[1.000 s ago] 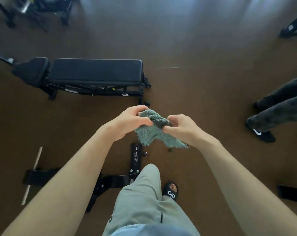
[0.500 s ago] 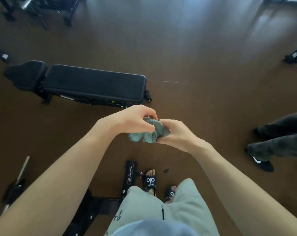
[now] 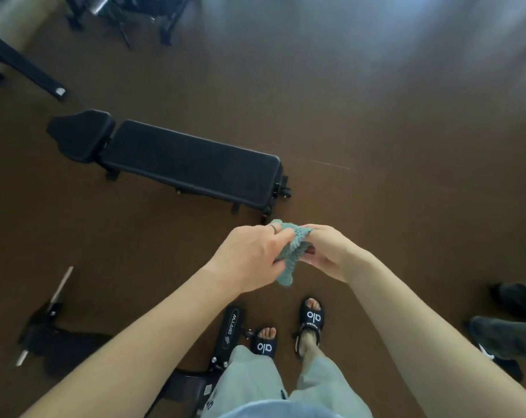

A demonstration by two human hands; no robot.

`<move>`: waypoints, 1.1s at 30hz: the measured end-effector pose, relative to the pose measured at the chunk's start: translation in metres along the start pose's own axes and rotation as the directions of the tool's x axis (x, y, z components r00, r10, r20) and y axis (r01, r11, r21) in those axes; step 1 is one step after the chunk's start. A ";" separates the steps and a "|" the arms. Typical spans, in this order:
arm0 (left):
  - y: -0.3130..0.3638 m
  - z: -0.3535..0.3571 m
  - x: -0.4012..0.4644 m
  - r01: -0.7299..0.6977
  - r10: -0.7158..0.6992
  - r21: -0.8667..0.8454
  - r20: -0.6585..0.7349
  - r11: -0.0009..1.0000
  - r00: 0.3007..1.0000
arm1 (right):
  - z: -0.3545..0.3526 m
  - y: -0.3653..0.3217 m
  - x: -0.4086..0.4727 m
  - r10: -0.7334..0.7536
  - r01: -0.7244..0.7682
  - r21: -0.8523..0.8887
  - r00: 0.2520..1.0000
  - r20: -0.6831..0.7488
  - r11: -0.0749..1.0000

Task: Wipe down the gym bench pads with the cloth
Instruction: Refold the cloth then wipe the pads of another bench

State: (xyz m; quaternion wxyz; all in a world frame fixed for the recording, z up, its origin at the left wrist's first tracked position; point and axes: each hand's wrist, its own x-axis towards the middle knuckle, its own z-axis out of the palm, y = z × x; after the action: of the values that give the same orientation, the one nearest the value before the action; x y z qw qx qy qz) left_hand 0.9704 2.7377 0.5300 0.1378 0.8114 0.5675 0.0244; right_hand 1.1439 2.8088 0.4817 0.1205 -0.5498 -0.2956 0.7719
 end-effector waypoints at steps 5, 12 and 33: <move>0.010 0.036 0.028 0.194 -0.195 -0.034 -0.050 0.980 0.979 | -0.034 -0.025 0.026 0.011 -0.050 0.126 0.956 0.295 0.991; -0.004 0.058 0.055 0.387 -0.378 -0.237 0.084 0.891 0.922 | -0.024 -0.041 0.067 0.034 -0.045 0.038 0.964 0.264 0.998; -0.336 0.254 0.159 0.701 -0.754 -0.460 0.095 0.545 0.649 | 0.023 -0.022 0.404 -0.603 0.342 -0.937 0.762 0.235 0.067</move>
State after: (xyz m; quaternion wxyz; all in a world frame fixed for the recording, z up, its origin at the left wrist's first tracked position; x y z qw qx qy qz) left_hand 0.7697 2.9424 0.1826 0.2896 0.4425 0.8364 0.1440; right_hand 0.9719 3.0257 0.1853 0.0424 -0.4567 -0.8429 0.2812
